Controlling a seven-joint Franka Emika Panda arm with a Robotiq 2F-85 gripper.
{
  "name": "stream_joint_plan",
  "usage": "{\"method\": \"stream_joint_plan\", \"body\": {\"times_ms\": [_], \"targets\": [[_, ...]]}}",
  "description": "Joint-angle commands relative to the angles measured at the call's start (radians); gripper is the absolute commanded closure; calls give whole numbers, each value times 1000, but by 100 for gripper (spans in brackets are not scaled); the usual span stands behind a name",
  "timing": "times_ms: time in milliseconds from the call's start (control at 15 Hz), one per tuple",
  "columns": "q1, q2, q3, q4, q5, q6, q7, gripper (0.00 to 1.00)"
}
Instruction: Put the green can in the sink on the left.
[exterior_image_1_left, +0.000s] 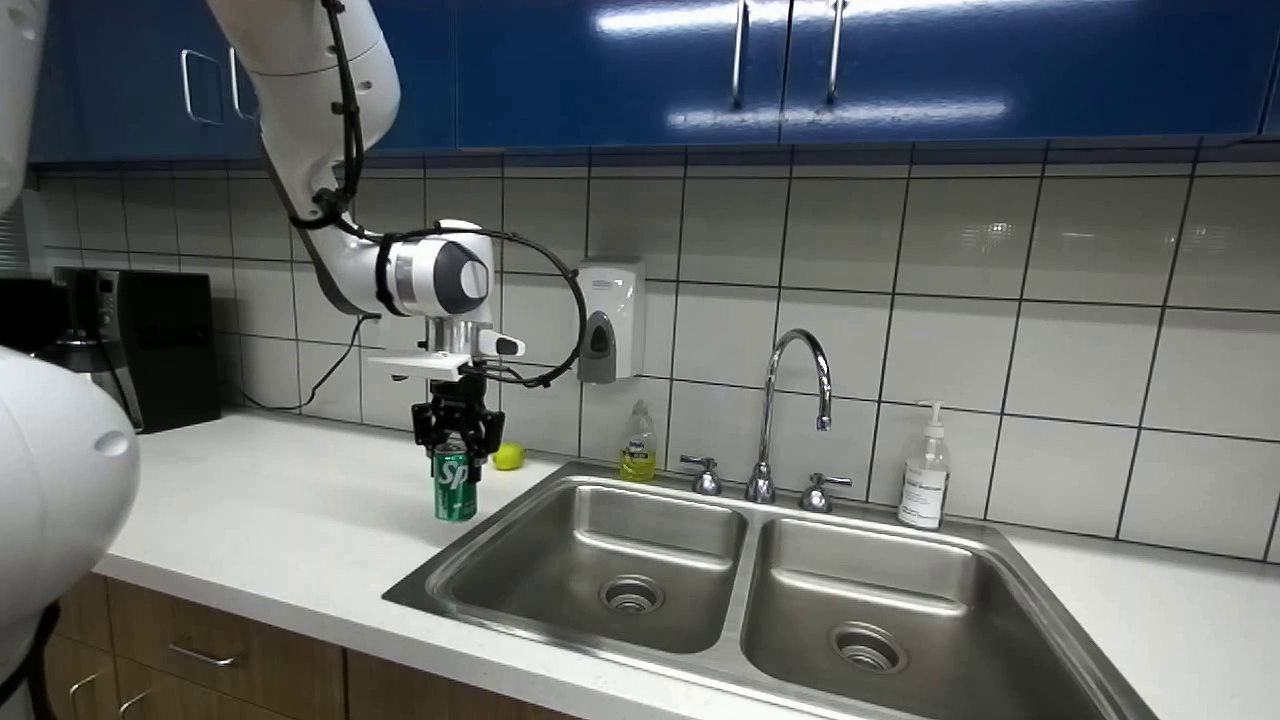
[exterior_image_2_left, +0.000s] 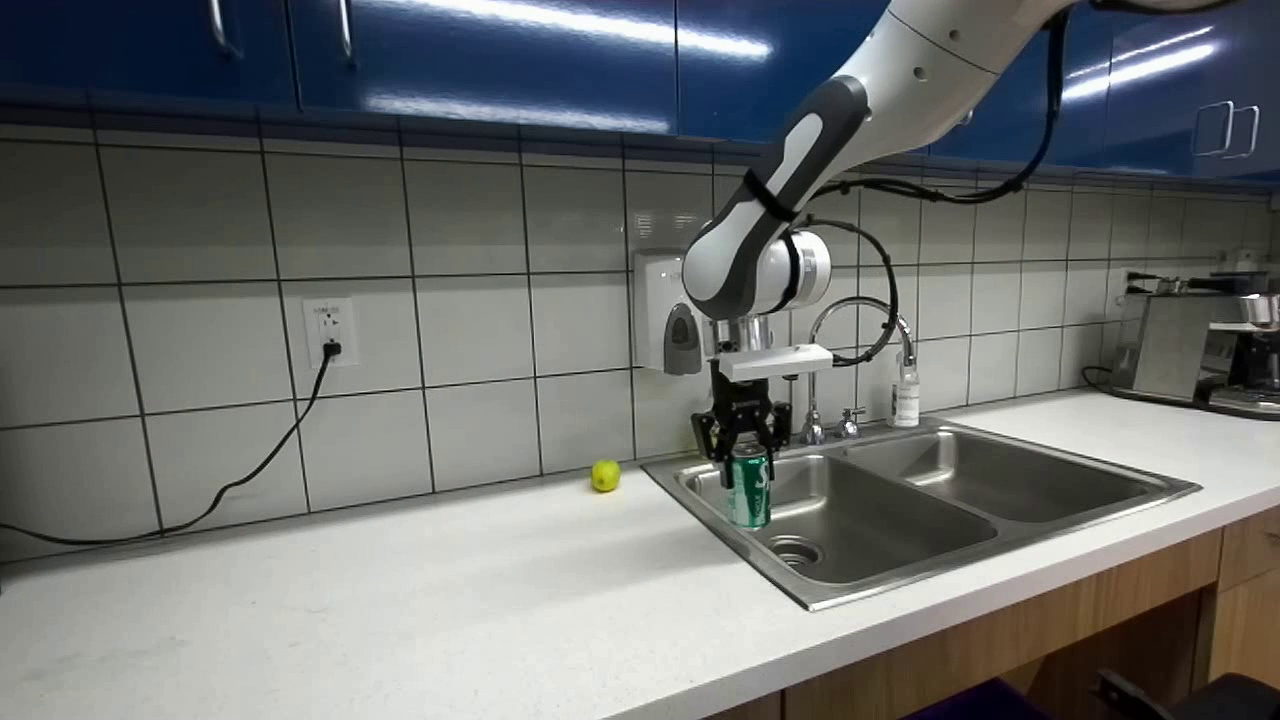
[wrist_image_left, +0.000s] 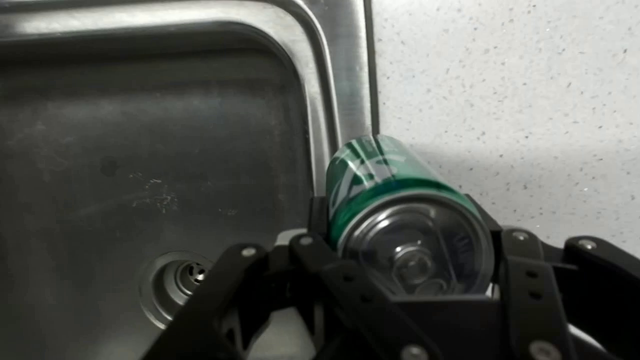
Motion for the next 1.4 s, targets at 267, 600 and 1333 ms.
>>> {"method": "stream_joint_plan", "body": {"times_ms": [267, 600, 1333], "targets": [[-89, -61, -59, -89, 22, 60, 27, 62], [-133, -10, -103, -59, 18, 91, 27, 62], [-180, 225, -145, 119, 30, 135, 16, 62]]}}
